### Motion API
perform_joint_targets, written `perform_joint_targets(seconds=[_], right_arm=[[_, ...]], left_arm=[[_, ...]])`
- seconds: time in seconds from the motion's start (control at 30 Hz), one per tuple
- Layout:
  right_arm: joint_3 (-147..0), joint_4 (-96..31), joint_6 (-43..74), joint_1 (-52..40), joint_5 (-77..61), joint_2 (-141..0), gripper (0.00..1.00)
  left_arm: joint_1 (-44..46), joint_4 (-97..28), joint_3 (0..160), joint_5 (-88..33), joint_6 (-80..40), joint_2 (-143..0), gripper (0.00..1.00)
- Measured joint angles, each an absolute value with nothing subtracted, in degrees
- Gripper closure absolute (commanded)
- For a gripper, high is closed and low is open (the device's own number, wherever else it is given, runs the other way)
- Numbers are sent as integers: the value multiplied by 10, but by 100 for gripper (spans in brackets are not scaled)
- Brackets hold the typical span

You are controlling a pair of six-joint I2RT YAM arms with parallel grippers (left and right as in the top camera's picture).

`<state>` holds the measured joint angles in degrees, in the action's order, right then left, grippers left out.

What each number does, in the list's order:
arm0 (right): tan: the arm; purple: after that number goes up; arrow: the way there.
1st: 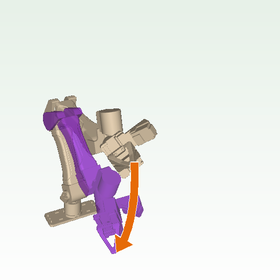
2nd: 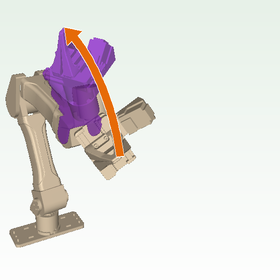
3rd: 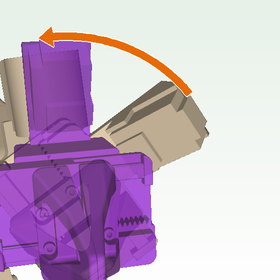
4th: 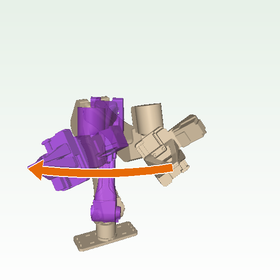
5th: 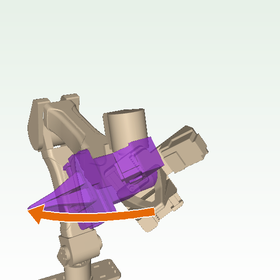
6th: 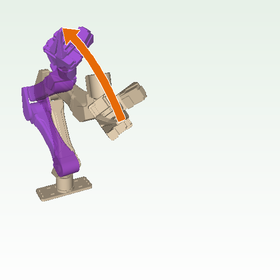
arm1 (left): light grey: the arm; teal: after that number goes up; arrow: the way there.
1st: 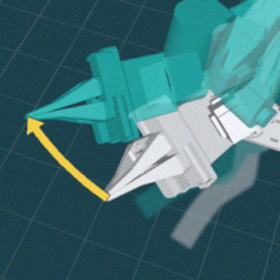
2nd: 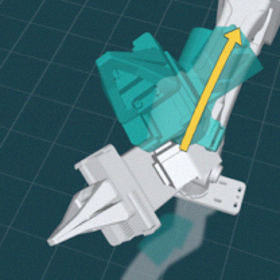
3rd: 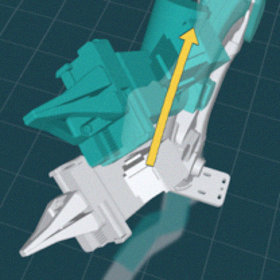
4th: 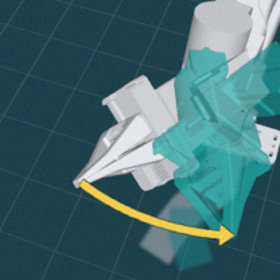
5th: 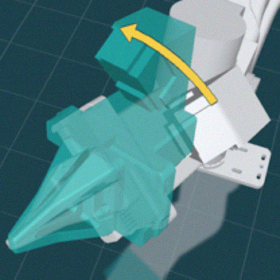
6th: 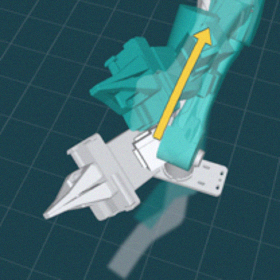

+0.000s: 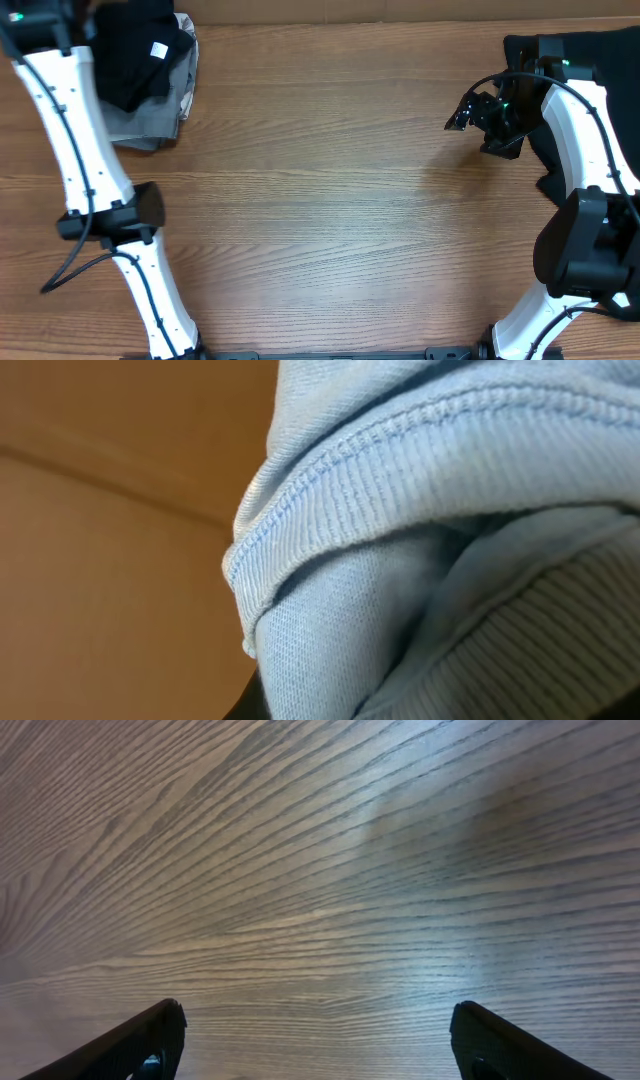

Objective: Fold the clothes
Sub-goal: 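Carry the bundle with the left gripper onto the clothes stack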

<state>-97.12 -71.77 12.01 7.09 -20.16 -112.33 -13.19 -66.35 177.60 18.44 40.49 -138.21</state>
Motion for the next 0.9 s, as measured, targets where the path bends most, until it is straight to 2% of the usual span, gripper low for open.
perform_joint_targets(seconds=[0.4,0.67,0.9], right_arm=[[-971,-714,135,71,-202,-1123,12],[-971,-714,135,71,-202,-1123,12],[-971,-714,135,71,-202,-1123,12]], left_arm=[[-229,-580,1637,93,422,-1382,96],[-224,-553,1522,44,423,-1387,96],[-203,-553,1495,-12,388,-1388,96]])
